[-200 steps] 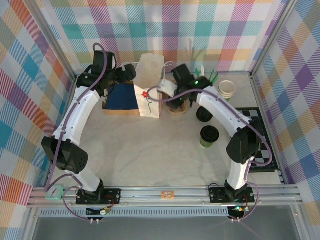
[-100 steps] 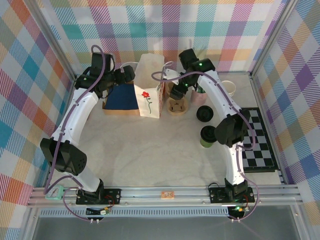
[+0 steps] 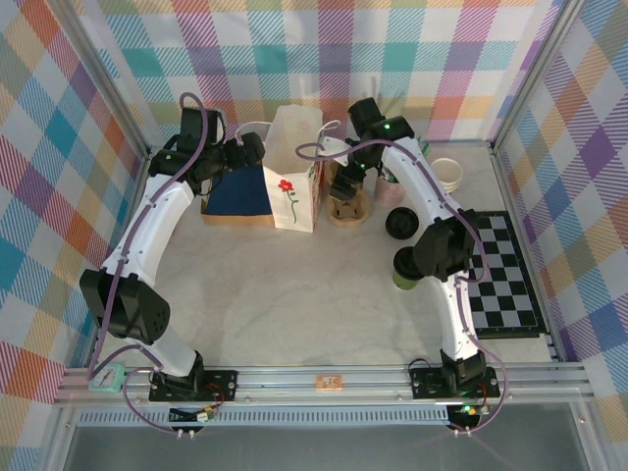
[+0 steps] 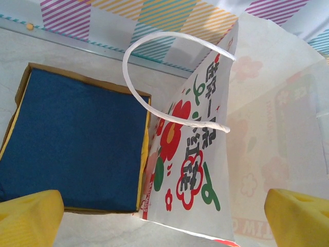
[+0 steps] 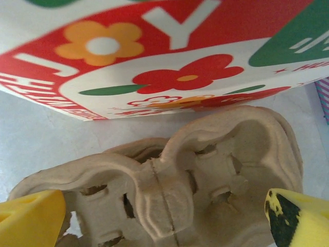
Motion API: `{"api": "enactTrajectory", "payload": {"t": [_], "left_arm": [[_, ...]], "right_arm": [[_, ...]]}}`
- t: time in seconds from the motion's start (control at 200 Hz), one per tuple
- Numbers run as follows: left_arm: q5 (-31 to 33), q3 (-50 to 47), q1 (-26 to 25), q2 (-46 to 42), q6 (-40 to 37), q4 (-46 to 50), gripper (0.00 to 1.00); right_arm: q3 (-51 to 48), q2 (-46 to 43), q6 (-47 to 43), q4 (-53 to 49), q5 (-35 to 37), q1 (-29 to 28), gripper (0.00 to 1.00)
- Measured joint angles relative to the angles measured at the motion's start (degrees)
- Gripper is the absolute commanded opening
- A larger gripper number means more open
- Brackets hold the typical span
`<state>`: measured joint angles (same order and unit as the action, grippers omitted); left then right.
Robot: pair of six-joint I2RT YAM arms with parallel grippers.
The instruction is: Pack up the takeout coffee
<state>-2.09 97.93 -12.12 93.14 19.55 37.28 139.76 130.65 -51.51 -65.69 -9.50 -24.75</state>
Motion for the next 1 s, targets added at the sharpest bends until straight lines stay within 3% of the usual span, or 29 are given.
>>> {"api": "enactTrajectory", "payload": {"t": [0.345, 0.4, 0.475, 0.71, 1.0], "left_arm": [[-0.5, -1.0, 1.0, 0.0, 0.4, -1.3, 1.00], [-0.5, -1.2, 1.1, 0.0, 0.4, -1.4, 1.00], [-0.7, -1.2, 1.1, 0.0, 0.5, -1.5, 1.00], [-1.5, -1.8, 1.8, 0.0, 0.6, -1.9, 1.00], [-1.5, -2.1, 2.1, 0.0, 0.6, -2.4, 1.00]], "right_arm": [[0.2, 0.0, -0.5, 0.1, -1.3, 0.0, 1.00], [0.2, 0.0, -0.9, 0.1, -1.0, 0.0, 0.92], [-0.1, 0.0, -1.7, 0.3, 0.2, 0.0, 0.91], [-5.1, 0.0, -6.7, 1.6, 1.7, 0.1, 0.95], [-1.7, 0.2, -10.8, 0.4, 1.9, 0.1, 0.94]]}}
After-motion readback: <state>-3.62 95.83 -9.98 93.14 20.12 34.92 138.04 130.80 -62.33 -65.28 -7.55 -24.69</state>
